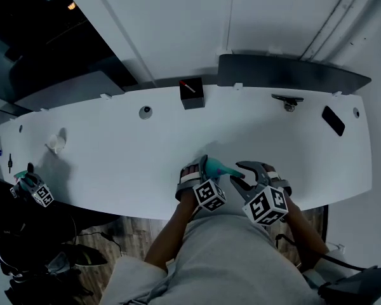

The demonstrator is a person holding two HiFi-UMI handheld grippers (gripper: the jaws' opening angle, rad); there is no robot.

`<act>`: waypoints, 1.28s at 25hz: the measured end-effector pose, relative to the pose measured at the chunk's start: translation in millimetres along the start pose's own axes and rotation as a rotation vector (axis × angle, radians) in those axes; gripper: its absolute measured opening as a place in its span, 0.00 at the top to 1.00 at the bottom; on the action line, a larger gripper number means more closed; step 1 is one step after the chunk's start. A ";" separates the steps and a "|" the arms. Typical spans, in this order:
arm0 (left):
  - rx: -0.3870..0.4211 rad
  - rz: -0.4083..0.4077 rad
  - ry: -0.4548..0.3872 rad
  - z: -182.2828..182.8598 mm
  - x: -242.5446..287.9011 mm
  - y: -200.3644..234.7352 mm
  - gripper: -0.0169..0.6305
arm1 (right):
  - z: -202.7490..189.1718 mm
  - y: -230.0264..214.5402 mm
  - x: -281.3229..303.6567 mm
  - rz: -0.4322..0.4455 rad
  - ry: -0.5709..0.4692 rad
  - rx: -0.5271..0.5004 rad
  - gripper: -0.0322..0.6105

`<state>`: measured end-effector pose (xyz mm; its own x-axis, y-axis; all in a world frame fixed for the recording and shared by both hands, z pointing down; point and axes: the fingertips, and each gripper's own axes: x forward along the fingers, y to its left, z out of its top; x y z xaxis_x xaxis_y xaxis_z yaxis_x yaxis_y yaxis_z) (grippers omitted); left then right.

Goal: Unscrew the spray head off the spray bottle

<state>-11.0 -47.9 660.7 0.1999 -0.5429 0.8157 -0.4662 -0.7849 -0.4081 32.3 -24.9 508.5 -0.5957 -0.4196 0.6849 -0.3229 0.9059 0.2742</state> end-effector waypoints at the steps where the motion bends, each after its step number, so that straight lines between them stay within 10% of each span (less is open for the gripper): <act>1: 0.010 -0.009 0.017 -3.7 -1.8 -1.4 0.35 | -3.0 5.4 5.3 0.045 0.025 -0.006 0.69; 9: 0.020 -0.038 0.016 -15.3 -12.1 -2.0 0.35 | 2.4 21.5 17.7 0.157 0.066 -0.116 0.79; 16: 0.076 -0.124 -0.087 -2.1 -14.3 -29.8 0.35 | -1.6 43.9 4.7 0.253 0.125 -0.727 0.84; 19: 0.027 -0.095 -0.128 5.1 -15.1 -27.5 0.35 | -1.3 41.0 2.9 0.260 0.135 -0.762 0.83; 23: -0.048 -0.023 -0.138 5.2 -13.5 -14.2 0.35 | 11.5 28.9 7.1 0.159 0.069 -0.628 0.80; 25: -0.077 0.003 -0.139 4.4 -12.6 -9.9 0.35 | 31.8 21.3 -0.8 0.095 -0.041 -0.473 0.59; 28: -0.133 0.036 -0.125 0.9 -10.8 -2.8 0.35 | 59.4 8.8 -23.2 0.099 -0.185 -0.056 0.53; 32: -0.168 0.085 -0.108 -2.4 -8.4 9.1 0.35 | 68.8 26.6 -35.4 0.389 -0.198 0.637 0.66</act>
<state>-18.9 -49.8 651.1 0.2412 -0.6407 0.7290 -0.6204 -0.6794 -0.3919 -5.8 10.1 445.1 -0.8540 -0.1347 0.5026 -0.3886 0.8075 -0.4438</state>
